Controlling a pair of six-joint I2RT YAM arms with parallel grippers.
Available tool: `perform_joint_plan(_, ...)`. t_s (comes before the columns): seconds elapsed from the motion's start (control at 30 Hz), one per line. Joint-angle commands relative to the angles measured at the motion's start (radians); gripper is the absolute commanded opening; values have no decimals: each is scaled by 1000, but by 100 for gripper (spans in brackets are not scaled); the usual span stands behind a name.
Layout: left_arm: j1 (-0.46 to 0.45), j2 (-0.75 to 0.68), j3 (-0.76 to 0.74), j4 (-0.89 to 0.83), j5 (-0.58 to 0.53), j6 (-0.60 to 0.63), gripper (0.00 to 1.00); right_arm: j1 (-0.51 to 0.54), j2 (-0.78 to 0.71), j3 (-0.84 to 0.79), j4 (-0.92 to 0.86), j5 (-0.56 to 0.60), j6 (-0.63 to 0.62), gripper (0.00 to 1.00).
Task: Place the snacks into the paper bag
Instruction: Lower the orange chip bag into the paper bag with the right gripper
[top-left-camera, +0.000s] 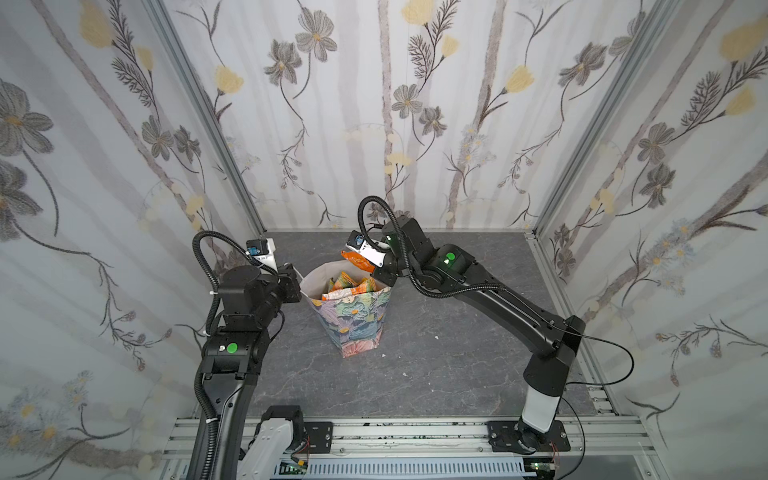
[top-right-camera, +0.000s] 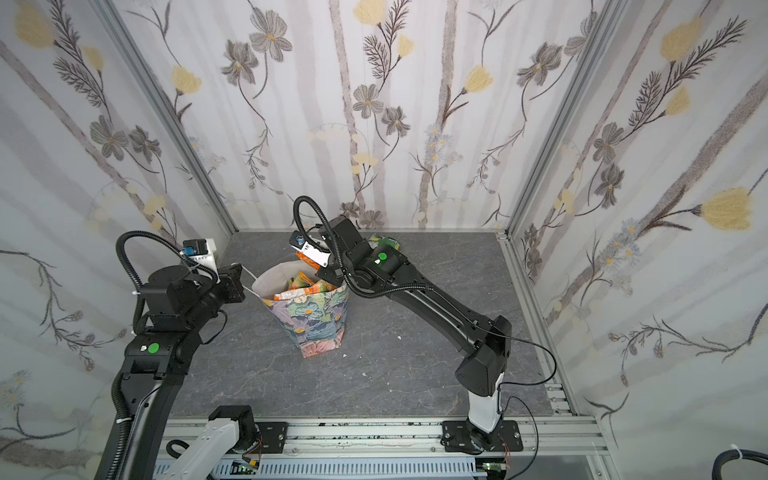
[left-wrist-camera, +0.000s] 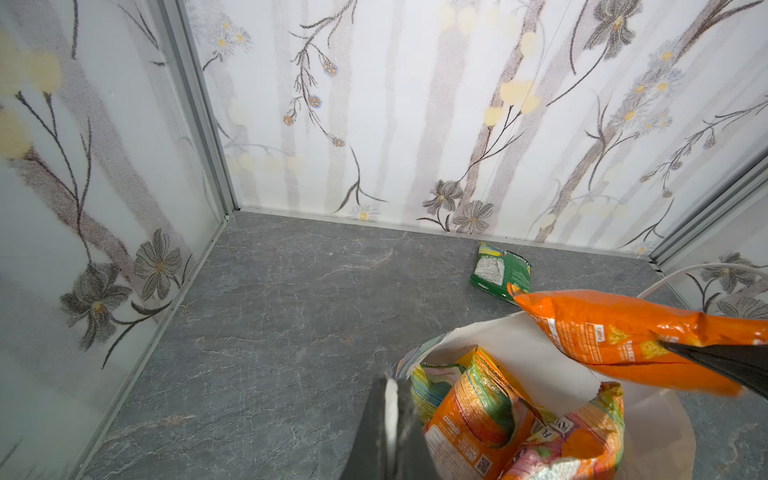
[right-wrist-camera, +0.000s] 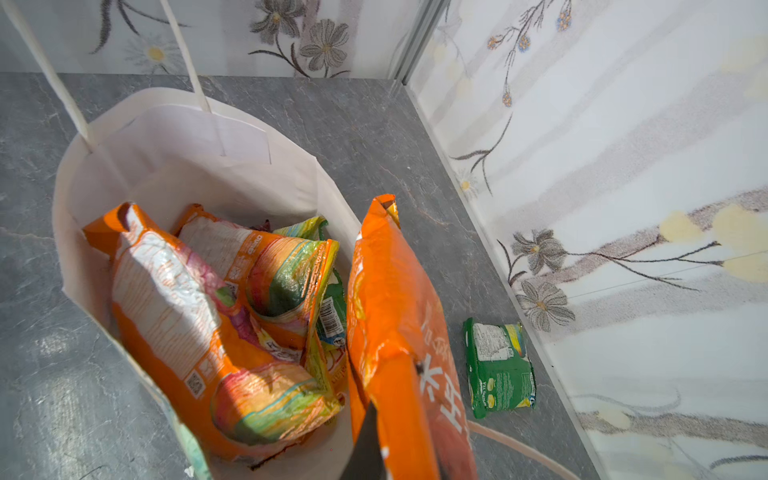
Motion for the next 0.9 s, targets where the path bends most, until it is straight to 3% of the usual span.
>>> perform_joint_plan(0.0,2,-6,3,80,-14,10,0,-6,-4,23,-18,-149,-40,2)
perform_joint_plan(0.13,1,-7,2,83,-15,9,0,-25,6,42,-18,-252,-52,2)
perform_joint_plan(0.37,2,-7,2,83,-9,10,0,-44,90,79,-17,-240,-59,4)
perform_joint_plan(0.47,1,-8,1,83,-11,9,0,-49,120,93,-15,-259,-57,16)
perform_joint_plan(0.53,1,-9,-1,84,-12,9,0,-54,135,103,-16,-271,-55,49)
perform_joint_plan(0.57,2,-8,-2,84,-12,9,0,-55,142,111,-15,-264,-52,55)
perform_joint_plan(0.7,2,-10,-2,83,-15,10,0,-55,122,129,19,-197,-14,66)
perform_joint_plan(0.87,1,-12,-6,85,-21,9,0,-55,55,107,74,-214,76,65)
